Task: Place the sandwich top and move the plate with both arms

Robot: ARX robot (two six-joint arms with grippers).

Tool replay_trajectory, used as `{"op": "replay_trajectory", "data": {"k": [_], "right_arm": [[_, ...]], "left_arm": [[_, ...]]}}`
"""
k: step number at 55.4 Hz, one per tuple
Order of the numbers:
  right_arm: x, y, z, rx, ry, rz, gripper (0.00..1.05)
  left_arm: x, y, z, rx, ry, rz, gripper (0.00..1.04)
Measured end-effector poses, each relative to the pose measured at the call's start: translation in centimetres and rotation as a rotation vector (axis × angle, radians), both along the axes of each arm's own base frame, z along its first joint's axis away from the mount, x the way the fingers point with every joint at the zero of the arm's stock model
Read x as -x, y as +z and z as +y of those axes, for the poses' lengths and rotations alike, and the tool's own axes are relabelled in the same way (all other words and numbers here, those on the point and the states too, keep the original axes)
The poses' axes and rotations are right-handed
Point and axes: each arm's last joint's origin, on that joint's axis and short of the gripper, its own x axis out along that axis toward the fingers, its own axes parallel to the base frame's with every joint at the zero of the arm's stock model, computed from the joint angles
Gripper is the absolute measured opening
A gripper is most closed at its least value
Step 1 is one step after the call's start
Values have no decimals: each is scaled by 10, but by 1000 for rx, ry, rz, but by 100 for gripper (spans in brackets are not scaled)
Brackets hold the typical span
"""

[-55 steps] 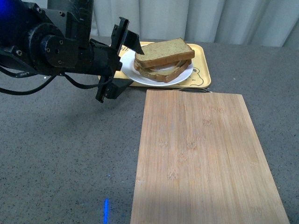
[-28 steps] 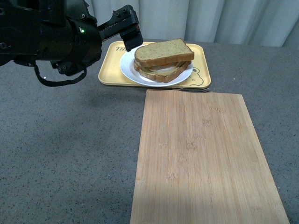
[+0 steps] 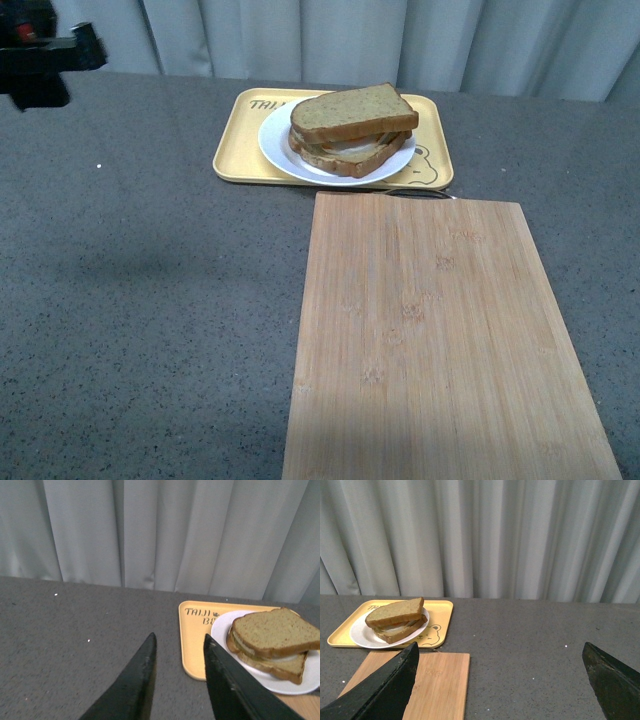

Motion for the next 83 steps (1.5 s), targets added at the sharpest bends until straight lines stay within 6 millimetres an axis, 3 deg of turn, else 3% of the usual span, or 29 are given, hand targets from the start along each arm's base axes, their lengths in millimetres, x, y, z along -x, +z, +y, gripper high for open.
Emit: {"op": "replay_trajectory", "data": {"k": [10,18,29,43,83], "right_arm": [[0,0,0,0,0,0,95],[0,0,0,0,0,0,95],[0,0,0,0,0,0,95],[0,0,0,0,0,0,95],[0,0,0,0,0,0,95]], "left_arm": [[31,2,17,-8,-3,16,4],[61,8,30,-13,0,15,4],[83,20,38,-14,1,11,4],[109,20,52,-14,6,12,4],[144,30,52,-14,4,-19,4]]}}
